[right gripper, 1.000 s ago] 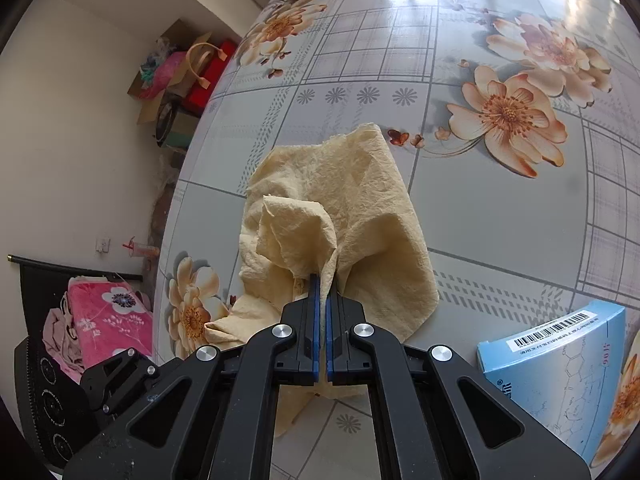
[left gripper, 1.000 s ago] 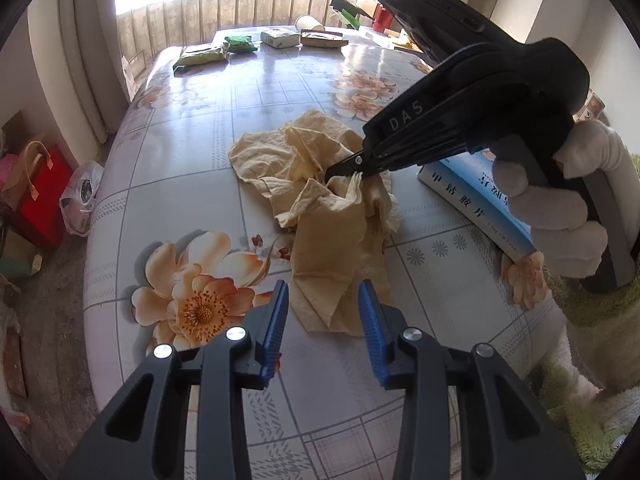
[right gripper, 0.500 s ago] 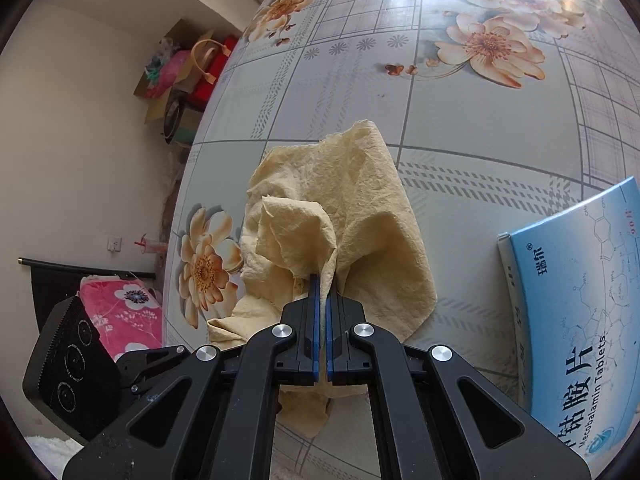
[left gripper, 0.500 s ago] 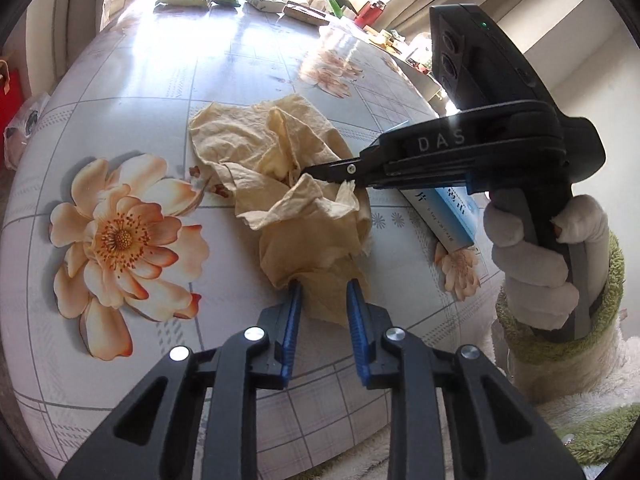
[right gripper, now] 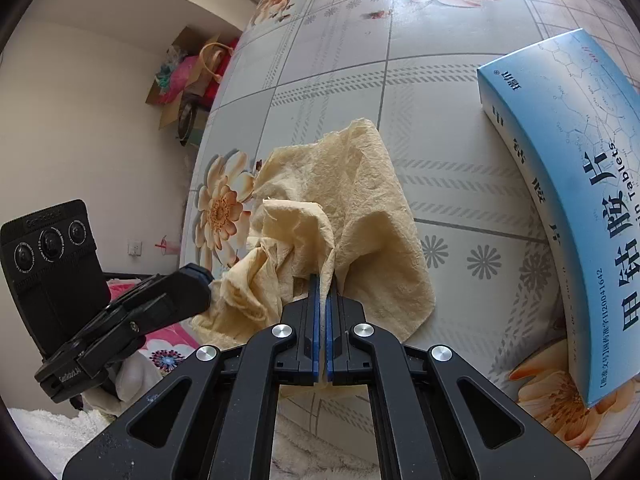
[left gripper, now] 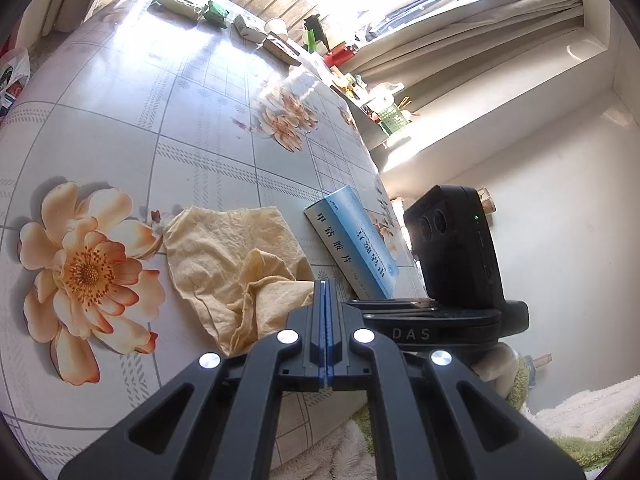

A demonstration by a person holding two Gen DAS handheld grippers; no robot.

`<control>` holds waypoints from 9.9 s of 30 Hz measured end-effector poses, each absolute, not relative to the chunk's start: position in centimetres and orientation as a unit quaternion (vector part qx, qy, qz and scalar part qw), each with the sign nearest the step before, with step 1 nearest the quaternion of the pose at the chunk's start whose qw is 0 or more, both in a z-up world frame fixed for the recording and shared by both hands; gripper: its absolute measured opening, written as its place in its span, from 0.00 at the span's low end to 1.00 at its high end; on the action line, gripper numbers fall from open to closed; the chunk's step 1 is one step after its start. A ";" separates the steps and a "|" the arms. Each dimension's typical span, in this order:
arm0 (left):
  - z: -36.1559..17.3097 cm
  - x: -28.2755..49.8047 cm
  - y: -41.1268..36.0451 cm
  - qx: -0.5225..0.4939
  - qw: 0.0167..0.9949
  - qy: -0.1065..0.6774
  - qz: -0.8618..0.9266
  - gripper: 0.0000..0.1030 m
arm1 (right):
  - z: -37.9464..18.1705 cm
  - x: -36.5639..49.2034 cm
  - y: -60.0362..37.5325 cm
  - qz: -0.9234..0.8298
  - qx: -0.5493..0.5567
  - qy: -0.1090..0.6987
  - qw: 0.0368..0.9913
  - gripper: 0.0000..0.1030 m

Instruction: Collect trash

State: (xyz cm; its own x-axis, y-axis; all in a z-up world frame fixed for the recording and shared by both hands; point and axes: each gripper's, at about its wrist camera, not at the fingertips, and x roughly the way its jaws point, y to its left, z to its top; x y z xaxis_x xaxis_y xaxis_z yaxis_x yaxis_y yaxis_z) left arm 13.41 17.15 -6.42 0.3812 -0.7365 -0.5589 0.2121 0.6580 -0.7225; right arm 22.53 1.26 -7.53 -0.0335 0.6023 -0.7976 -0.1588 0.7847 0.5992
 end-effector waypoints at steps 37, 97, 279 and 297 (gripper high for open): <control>-10.5 15.8 15.3 -0.244 0.778 0.531 -0.230 0.01 | -4.2 19.6 3.7 0.326 0.059 0.564 0.757 0.03; -10.9 15.3 16.0 -0.317 0.712 0.562 -0.278 0.26 | -7.0 18.0 -1.4 0.353 0.191 0.580 0.709 0.00; -4.4 22.6 -45.7 0.202 0.663 0.499 -0.520 0.10 | -11.7 2.5 -52.4 -0.207 0.563 0.347 0.721 0.69; -22.3 32.3 -64.1 0.255 0.639 0.572 -0.446 0.45 | -27.9 9.9 -64.4 -0.272 0.647 0.321 0.636 0.81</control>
